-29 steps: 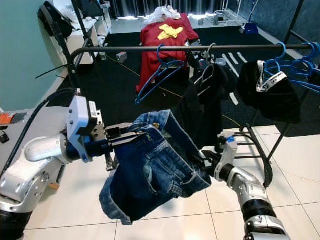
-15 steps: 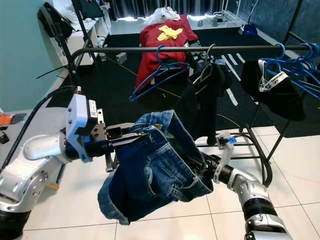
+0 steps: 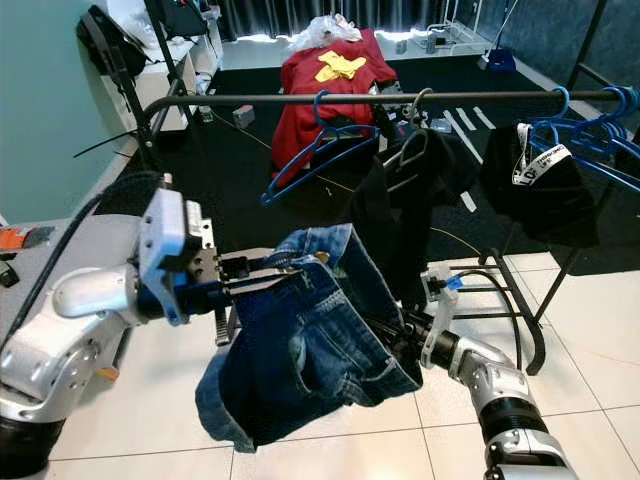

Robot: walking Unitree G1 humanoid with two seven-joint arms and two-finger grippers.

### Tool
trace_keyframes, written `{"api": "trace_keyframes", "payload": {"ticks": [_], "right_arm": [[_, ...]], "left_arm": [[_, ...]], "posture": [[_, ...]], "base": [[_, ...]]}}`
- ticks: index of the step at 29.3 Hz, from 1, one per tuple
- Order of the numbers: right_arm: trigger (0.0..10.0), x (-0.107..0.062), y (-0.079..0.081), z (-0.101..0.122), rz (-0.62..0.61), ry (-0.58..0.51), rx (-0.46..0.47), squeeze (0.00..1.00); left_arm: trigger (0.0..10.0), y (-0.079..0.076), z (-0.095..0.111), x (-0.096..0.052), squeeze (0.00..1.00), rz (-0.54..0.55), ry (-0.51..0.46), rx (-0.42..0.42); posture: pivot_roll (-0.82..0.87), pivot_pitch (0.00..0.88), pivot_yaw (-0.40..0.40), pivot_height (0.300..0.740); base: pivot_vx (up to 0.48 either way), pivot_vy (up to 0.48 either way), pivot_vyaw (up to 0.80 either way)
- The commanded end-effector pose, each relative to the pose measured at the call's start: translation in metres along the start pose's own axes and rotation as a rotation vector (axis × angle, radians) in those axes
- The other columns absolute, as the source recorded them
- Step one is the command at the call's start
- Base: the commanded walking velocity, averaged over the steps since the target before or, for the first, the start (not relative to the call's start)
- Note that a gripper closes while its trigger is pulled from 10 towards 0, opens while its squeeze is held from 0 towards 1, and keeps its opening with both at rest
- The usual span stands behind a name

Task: Hang hanger

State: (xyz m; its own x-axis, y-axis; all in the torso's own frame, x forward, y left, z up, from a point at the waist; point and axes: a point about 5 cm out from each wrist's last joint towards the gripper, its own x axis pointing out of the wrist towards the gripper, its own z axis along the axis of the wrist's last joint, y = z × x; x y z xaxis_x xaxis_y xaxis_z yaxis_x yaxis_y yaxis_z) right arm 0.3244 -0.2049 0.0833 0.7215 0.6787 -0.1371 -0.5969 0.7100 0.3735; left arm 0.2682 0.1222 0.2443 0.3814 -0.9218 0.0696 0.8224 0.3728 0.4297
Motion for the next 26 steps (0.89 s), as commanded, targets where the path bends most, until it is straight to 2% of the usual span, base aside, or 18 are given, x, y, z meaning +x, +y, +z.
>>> {"api": "trace_keyframes", "payload": {"ticks": [1, 2, 3, 4, 6, 7, 9, 10, 13, 14, 16, 17, 19, 20, 21, 22, 24, 26], "right_arm": [[10.0, 0.002, -0.002, 0.011, -0.065, -0.091, -0.047, 0.0], [10.0, 0.003, 0.002, 0.019, -0.032, -0.193, 0.004, 0.0], [10.0, 0.003, 0.002, 0.019, -0.032, -0.193, 0.004, 0.0], [10.0, 0.004, 0.014, 0.015, 0.081, -0.205, 0.034, 0.0], [10.0, 0.004, 0.014, 0.015, 0.081, -0.205, 0.034, 0.0], [10.0, 0.004, 0.027, 0.006, 0.188, -0.173, 0.047, 0.0], [10.0, 0.004, 0.027, 0.006, 0.188, -0.173, 0.047, 0.0], [10.0, 0.006, 0.034, -0.002, 0.199, -0.17, 0.035, 0.0], [10.0, 0.006, 0.034, -0.002, 0.199, -0.17, 0.035, 0.0], [10.0, 0.01, 0.029, -0.001, 0.031, -0.242, -0.009, 0.0], [10.0, 0.01, 0.029, -0.001, 0.031, -0.242, -0.009, 0.0], [10.0, 0.008, 0.017, 0.004, -0.204, -0.344, -0.019, 0.0], [10.0, 0.008, 0.017, 0.004, -0.204, -0.344, -0.019, 0.0], [10.0, 0.002, 0.004, 0.006, -0.448, -0.411, -0.013, 0.0], [10.0, -0.004, -0.004, 0.007, -0.606, -0.462, 0.018, 0.0], [10.0, -0.004, -0.004, 0.007, -0.606, -0.462, 0.018, 0.0], [10.0, -0.009, -0.01, 0.005, -0.725, -0.483, 0.033, 0.0], [10.0, -0.01, -0.011, 0.004, -0.743, -0.486, 0.037, 0.0]], "left_arm": [[10.0, 0.005, -0.011, -0.005, 0.0, 0.043, 0.096, 0.032], [10.0, 0.009, -0.028, -0.008, 0.0, 0.106, 0.174, 0.031], [10.0, 0.009, -0.028, -0.008, 0.0, 0.106, 0.174, 0.031], [10.0, 0.014, -0.049, -0.011, 0.0, 0.191, 0.258, 0.02], [10.0, 0.014, -0.049, -0.011, 0.0, 0.191, 0.258, 0.02], [10.0, 0.018, -0.068, -0.015, 0.0, 0.286, 0.34, 0.021], [10.0, 0.018, -0.068, -0.015, 0.0, 0.286, 0.34, 0.021], [10.0, 0.022, -0.086, -0.019, 0.0, 0.4, 0.423, 0.013], [10.0, 0.022, -0.086, -0.019, 0.0, 0.4, 0.423, 0.013], [10.0, 0.026, -0.098, -0.023, 0.0, 0.505, 0.461, -0.016], [10.0, 0.026, -0.098, -0.023, 0.0, 0.505, 0.461, -0.016], [10.0, 0.028, -0.105, -0.026, 0.0, 0.588, 0.471, -0.056], [10.0, 0.028, -0.105, -0.026, 0.0, 0.588, 0.471, -0.056], [10.0, 0.033, -0.11, -0.031, 0.0, 0.709, 0.468, -0.136], [10.0, 0.039, -0.112, -0.037, 0.0, 0.847, 0.447, -0.237], [10.0, 0.039, -0.112, -0.037, 0.0, 0.847, 0.447, -0.237], [10.0, 0.044, -0.116, -0.047, 0.0, 1.009, 0.42, -0.382], [10.0, 0.045, -0.118, -0.049, 0.0, 1.04, 0.417, -0.414]], "posture": [[0.1, 0.059, 0.041, 0.74], [0.1, 0.058, 0.041, 0.74], [0.1, 0.058, 0.041, 0.74], [0.1, 0.057, 0.049, 0.74], [0.1, 0.057, 0.049, 0.74], [0.1, 0.057, 0.054, 0.74], [0.1, 0.057, 0.054, 0.74], [0.1, 0.059, 0.061, 0.74], [0.1, 0.059, 0.061, 0.74], [0.09, 0.063, 0.07, 0.74], [0.09, 0.063, 0.07, 0.74], [0.08, 0.062, 0.076, 0.74], [0.08, 0.062, 0.076, 0.74], [0.08, 0.057, 0.075, 0.74], [0.09, 0.056, 0.07, 0.74], [0.09, 0.056, 0.07, 0.74], [0.09, 0.058, 0.065, 0.74], [0.09, 0.058, 0.064, 0.74]], "base": [[0.0, 0.0, 0.0], [0.0, 0.0, 0.0], [0.0, 0.0, 0.0], [0.0, 0.0, 0.0], [0.0, 0.0, 0.0], [0.0, 0.0, 0.0], [0.0, 0.0, 0.0], [0.0, 0.0, 0.0], [0.0, 0.0, 0.0], [0.0, 0.0, 0.0], [0.0, 0.0, 0.0], [0.0, 0.0, 0.0], [0.0, 0.0, 0.0], [0.0, 0.0, 0.0], [0.0, 0.0, 0.0], [0.0, 0.0, 0.0], [0.0, 0.0, 0.0], [0.0, 0.0, 0.0]]}}
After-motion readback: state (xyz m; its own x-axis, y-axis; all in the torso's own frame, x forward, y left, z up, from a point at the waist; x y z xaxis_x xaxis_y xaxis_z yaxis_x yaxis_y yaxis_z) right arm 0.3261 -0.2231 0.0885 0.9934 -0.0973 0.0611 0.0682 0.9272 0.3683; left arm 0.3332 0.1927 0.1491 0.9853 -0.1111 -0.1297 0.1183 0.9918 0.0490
